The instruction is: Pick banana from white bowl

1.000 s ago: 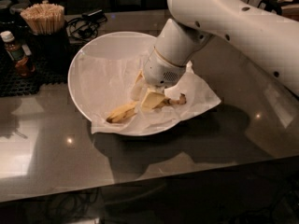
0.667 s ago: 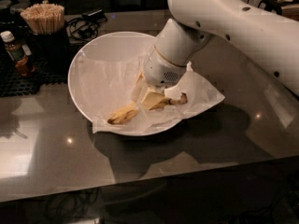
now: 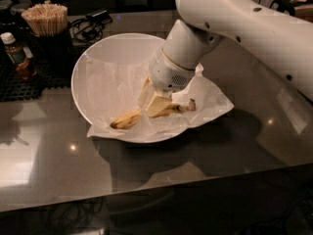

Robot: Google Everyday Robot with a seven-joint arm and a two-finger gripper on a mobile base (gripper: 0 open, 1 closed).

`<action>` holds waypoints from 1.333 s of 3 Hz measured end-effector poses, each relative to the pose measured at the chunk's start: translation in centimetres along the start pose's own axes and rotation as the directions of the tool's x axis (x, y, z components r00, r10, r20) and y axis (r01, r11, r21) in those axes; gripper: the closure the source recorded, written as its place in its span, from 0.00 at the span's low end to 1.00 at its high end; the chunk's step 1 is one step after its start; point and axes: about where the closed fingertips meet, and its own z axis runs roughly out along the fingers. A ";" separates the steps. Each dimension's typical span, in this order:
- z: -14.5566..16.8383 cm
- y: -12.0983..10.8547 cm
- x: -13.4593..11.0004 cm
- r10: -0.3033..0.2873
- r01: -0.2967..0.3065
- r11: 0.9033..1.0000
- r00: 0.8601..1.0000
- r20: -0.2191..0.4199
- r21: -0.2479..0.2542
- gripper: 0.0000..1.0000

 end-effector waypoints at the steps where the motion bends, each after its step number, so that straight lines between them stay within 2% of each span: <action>1: 0.0 0.0 0.0 0.000 0.000 1.000 1.000 -0.001 0.000 0.81; 2: -0.1 0.0 0.0 0.000 0.000 1.000 1.000 -0.002 0.000 0.59; 3: -0.2 0.0 0.0 0.000 0.000 1.000 1.000 -0.005 0.002 0.56; 4: -0.4 0.1 0.0 0.000 0.000 1.000 1.000 -0.009 0.005 0.57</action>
Offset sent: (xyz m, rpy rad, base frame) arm 0.0022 -0.0056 0.0038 -0.0096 -0.0013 -0.0029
